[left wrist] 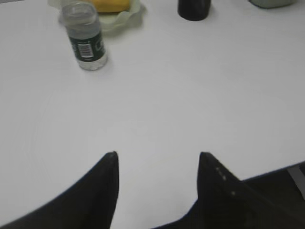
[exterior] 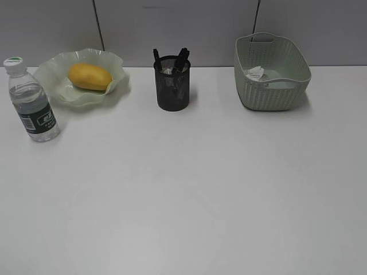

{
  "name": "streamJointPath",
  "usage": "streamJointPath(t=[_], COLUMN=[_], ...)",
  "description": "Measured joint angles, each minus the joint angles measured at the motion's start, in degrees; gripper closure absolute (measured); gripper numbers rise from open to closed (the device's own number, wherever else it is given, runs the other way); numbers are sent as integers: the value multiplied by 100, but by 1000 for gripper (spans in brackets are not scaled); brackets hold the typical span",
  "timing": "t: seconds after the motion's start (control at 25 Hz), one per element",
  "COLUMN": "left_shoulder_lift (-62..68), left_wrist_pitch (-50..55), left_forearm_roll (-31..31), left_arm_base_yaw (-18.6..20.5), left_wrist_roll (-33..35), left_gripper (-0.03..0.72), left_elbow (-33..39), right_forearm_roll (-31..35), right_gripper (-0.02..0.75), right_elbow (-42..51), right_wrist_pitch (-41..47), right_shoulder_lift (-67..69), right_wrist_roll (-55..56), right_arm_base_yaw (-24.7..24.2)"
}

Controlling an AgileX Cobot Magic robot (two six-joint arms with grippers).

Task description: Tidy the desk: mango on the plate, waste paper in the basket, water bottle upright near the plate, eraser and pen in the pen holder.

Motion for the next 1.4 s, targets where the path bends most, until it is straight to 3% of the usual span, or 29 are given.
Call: streamJointPath(t=[0.2, 0.44, 0.76, 1.4], left_shoulder_lift=[-329, -632, -632, -632], left_wrist_pitch=[0, -3, -3, -3], left_forearm_roll=[0, -2, -2, -2], left_arm_base_yaw=[682, 1179, 1196, 1196], left_wrist_roll=[0, 0, 0, 0], left_gripper=[327, 382, 445, 449], left_elbow=[5, 11, 11, 17], right_forearm_roll=[0, 0, 36, 36], right_gripper=[324, 324, 324, 324], right_elbow=[0, 7, 7, 7], right_wrist_pitch=[0, 6, 6, 6], right_shoulder_lift=[-4, -174, -174, -174], right_wrist_roll=[0, 0, -5, -5], right_arm_base_yaw=[-997, -1221, -1221, -1221])
